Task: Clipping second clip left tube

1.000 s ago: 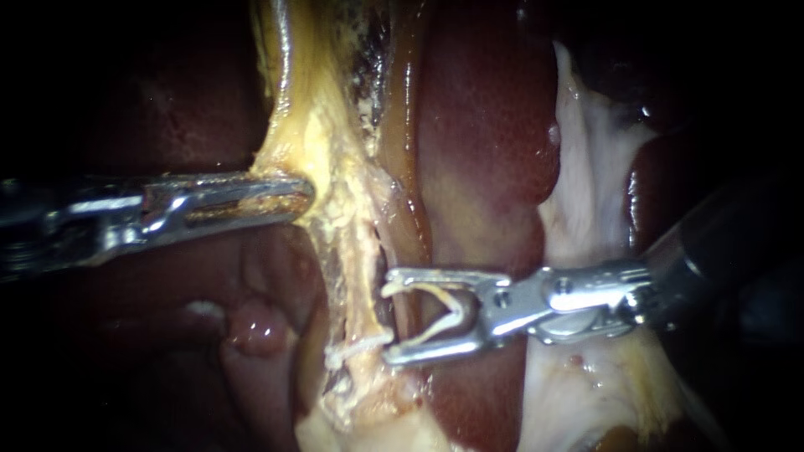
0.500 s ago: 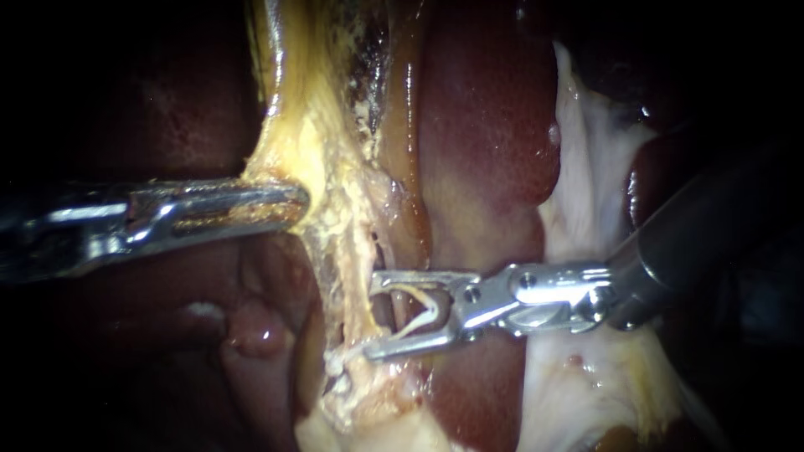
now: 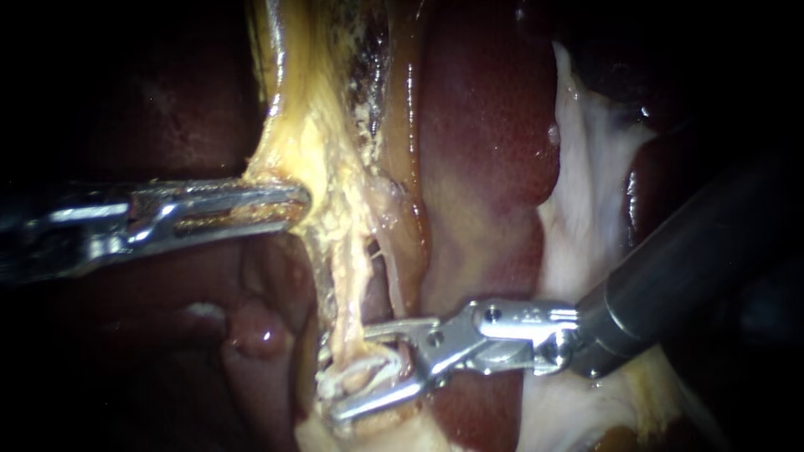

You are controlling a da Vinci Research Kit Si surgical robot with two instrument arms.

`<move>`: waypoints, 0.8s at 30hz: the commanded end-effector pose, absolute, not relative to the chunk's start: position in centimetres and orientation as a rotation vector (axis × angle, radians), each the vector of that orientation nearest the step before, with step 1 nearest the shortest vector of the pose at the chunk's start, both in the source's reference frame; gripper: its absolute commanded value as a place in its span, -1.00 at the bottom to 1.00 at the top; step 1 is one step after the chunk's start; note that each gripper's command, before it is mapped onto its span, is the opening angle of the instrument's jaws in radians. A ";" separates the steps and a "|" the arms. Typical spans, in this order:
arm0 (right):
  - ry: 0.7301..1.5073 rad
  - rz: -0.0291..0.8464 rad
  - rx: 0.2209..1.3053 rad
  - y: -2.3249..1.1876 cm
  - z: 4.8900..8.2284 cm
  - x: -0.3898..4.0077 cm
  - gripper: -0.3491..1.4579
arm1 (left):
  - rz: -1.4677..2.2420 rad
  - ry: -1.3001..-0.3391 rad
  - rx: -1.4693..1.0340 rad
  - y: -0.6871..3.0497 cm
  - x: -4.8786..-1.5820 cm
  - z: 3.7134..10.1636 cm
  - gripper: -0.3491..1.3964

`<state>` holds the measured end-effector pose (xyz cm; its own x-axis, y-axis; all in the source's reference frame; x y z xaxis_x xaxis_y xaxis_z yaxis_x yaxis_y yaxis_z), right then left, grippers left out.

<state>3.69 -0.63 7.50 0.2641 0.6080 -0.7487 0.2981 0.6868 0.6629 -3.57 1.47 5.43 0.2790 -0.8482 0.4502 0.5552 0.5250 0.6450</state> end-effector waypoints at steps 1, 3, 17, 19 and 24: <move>1.327 0.248 0.846 -0.64 7.52 3.71 -0.01 | -0.977 -0.856 0.399 1.47 -3.57 5.44 -1.00; 1.327 0.251 0.843 -0.62 7.57 3.76 -0.02 | -0.977 -0.856 0.399 1.46 -3.58 5.44 -1.00; 1.227 0.373 0.834 -0.47 7.63 3.63 -1.00 | -0.977 -0.856 0.398 1.46 -3.58 5.44 -1.00; 1.218 0.383 0.836 -0.42 7.63 3.60 -1.00 | -0.977 -0.856 0.398 1.46 -3.58 5.44 -1.00; 1.207 0.404 0.846 -0.42 7.67 3.59 -1.00 | -0.976 -0.857 0.399 1.46 -3.58 5.45 -1.00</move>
